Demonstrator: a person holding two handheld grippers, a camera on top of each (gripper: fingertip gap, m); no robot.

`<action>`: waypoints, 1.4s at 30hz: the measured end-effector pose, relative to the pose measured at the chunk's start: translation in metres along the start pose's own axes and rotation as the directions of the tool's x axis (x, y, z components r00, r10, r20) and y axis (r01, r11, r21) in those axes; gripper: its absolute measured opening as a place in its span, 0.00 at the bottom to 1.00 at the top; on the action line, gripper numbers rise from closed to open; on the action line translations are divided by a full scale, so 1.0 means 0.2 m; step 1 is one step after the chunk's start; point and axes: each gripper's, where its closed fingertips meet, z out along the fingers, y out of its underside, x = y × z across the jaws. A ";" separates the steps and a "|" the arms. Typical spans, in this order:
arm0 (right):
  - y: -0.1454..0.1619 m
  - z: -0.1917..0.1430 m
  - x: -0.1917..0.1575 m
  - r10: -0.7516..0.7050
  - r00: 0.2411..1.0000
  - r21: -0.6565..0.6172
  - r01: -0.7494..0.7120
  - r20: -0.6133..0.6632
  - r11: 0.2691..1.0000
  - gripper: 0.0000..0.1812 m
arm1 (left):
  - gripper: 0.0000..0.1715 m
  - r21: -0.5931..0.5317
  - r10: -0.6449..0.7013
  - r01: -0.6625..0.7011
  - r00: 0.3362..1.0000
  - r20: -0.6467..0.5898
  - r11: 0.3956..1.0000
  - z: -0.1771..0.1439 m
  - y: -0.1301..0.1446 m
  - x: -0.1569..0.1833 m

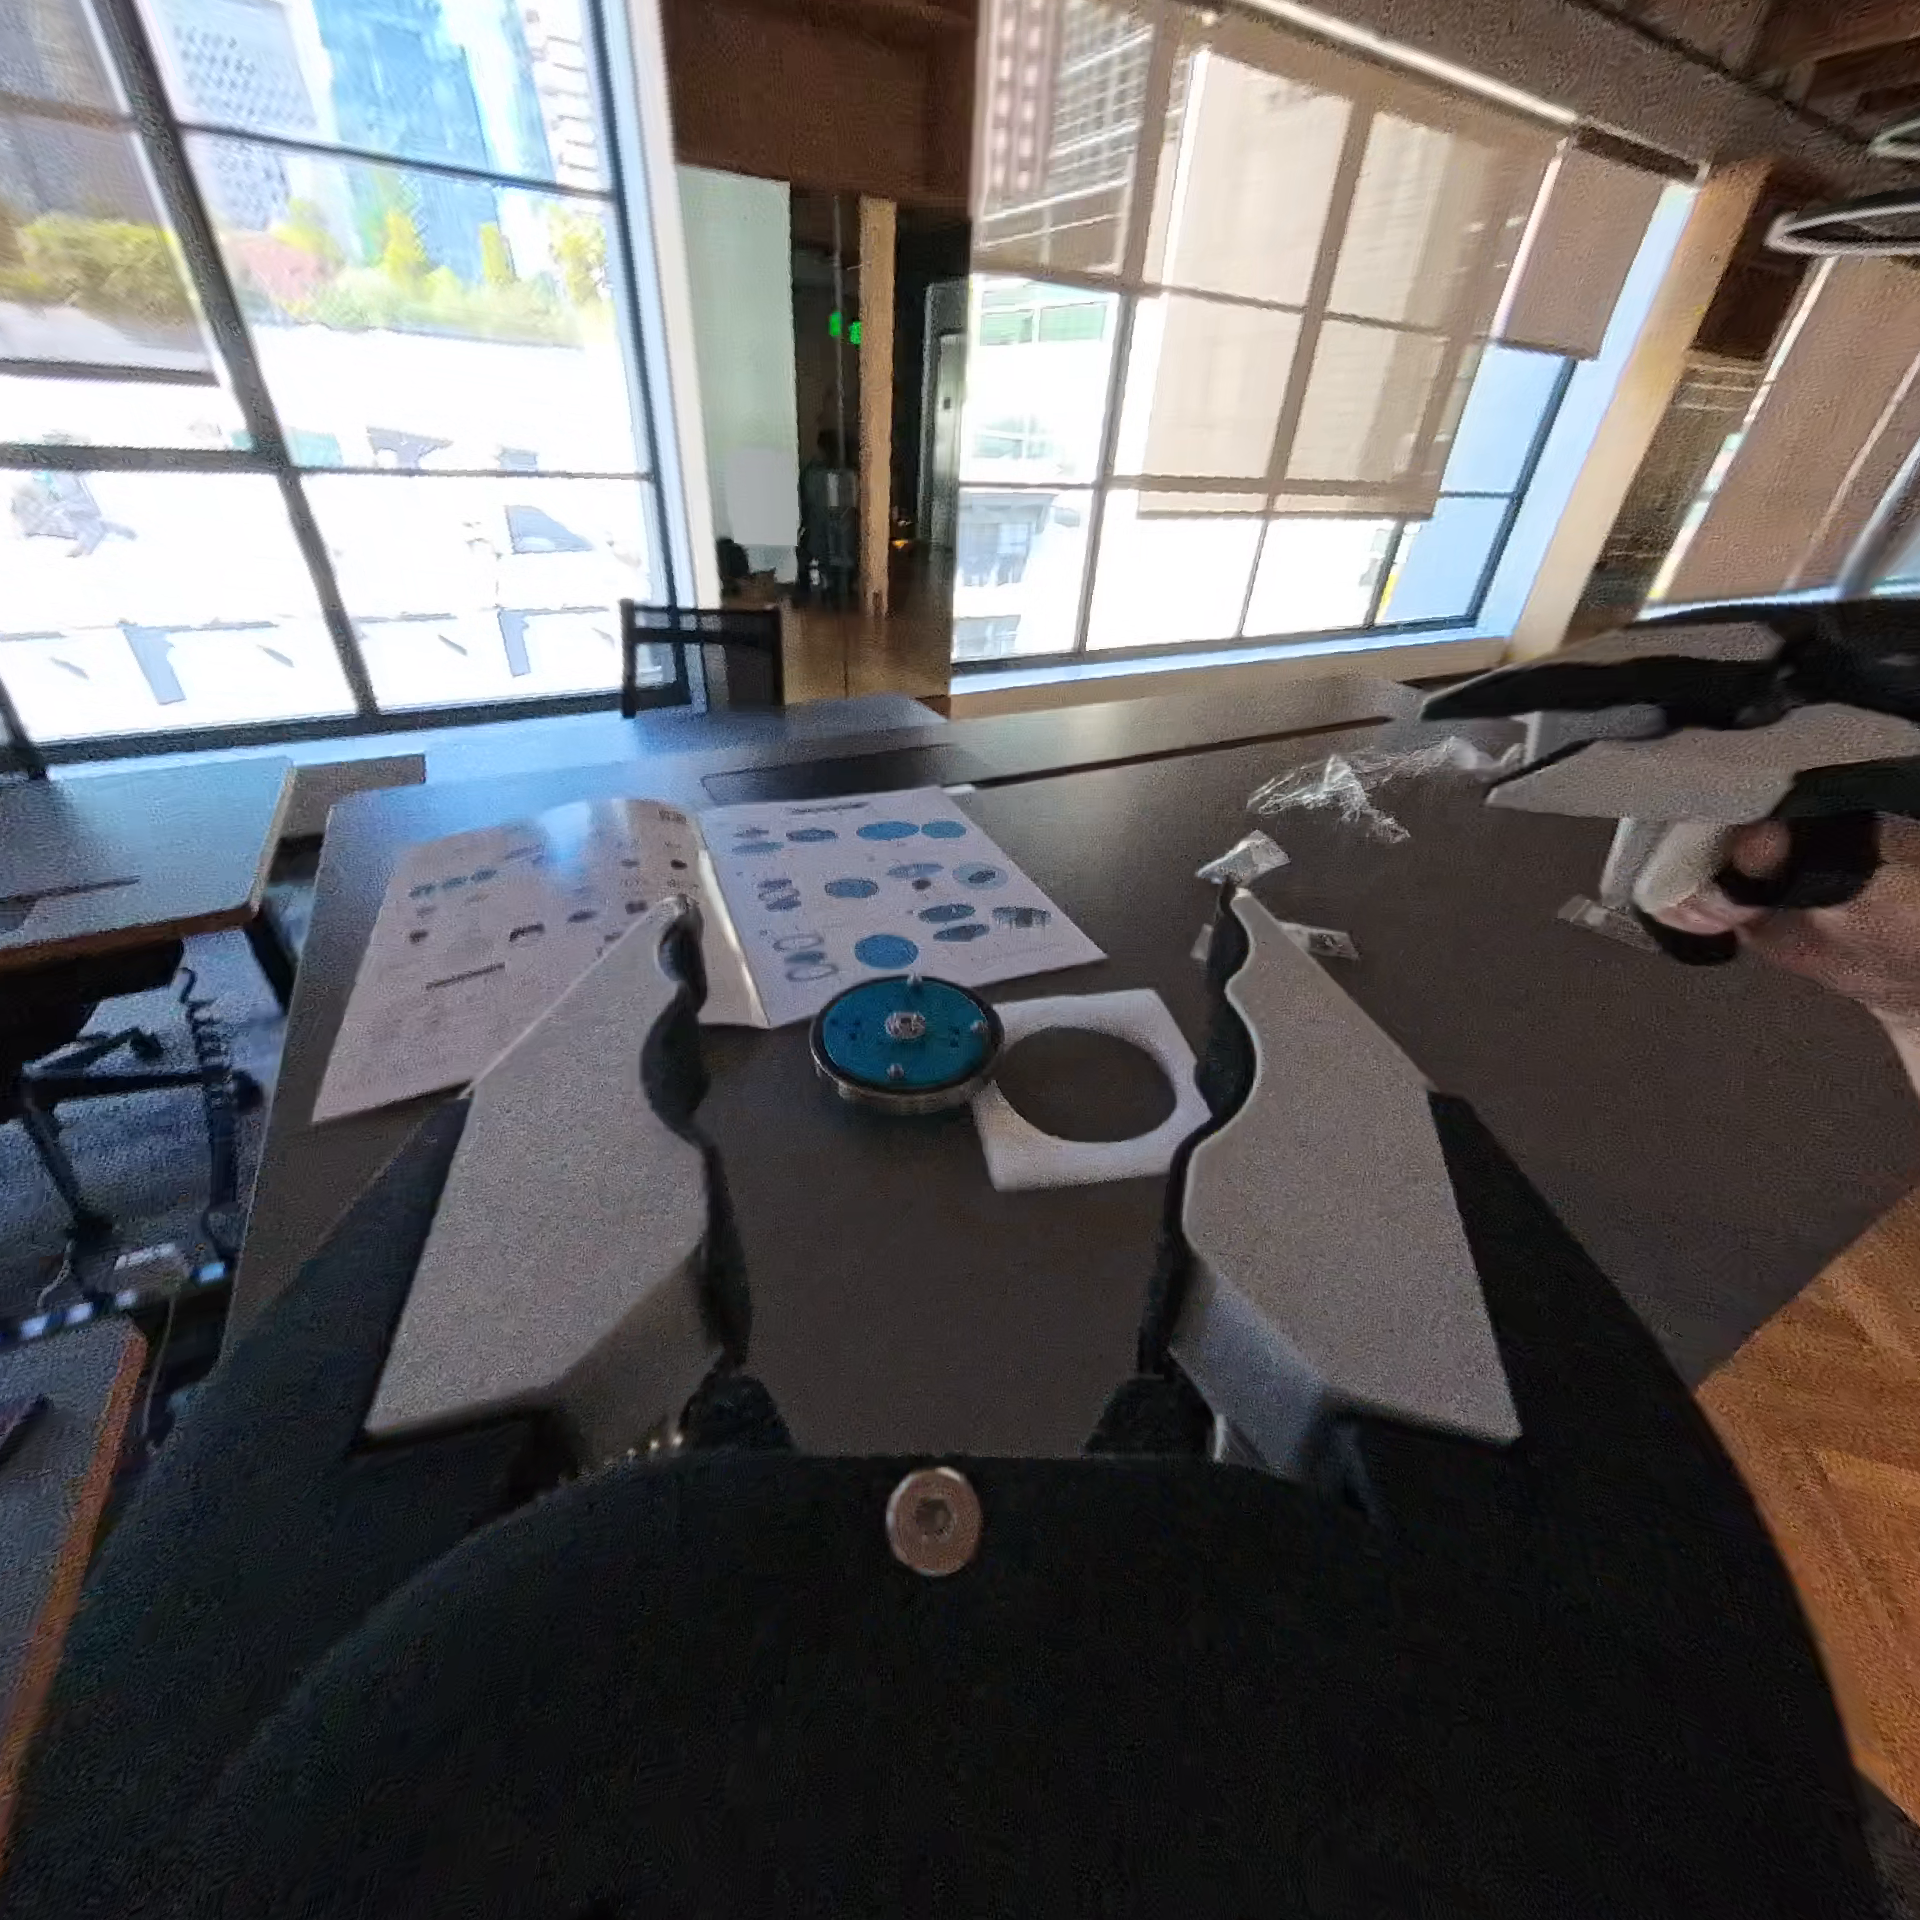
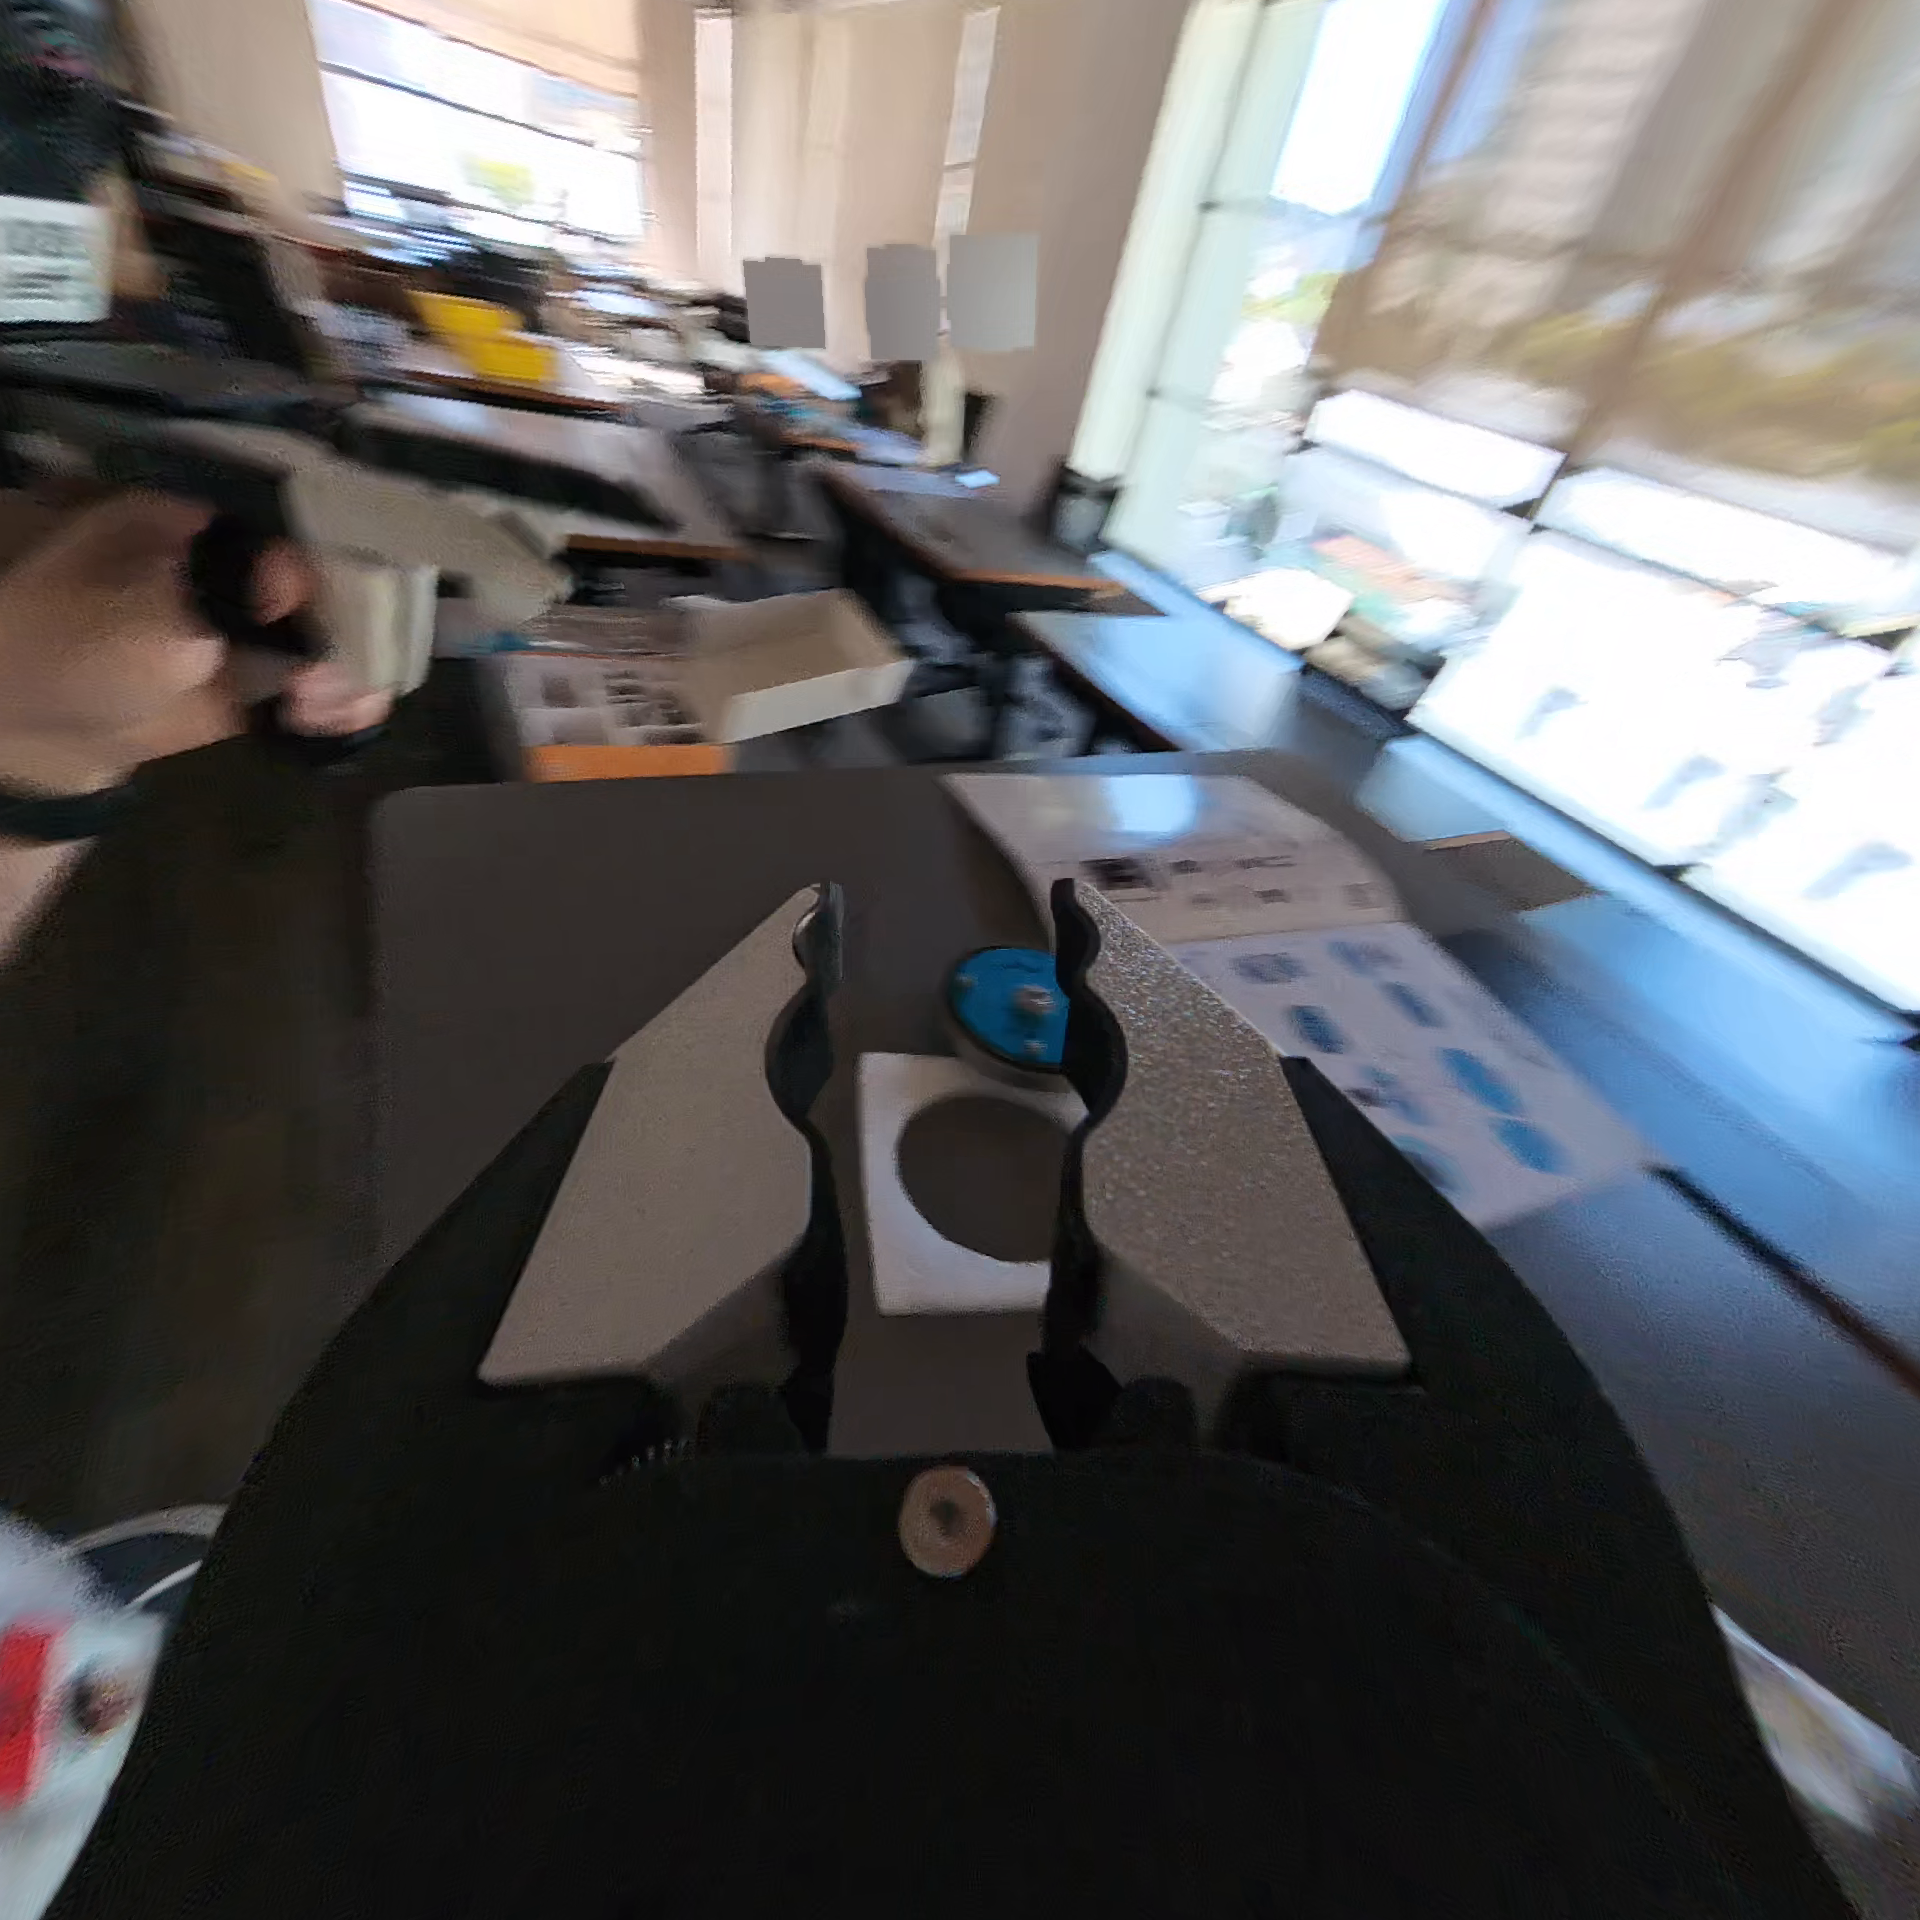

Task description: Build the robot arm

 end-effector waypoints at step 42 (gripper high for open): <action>0.82 0.71 0.14 0.048 0.833 -0.262 0.118 0.551 0.958 0.09 | 0.57 -0.442 0.198 -0.405 0.875 -0.442 0.800 0.74 0.79 -0.21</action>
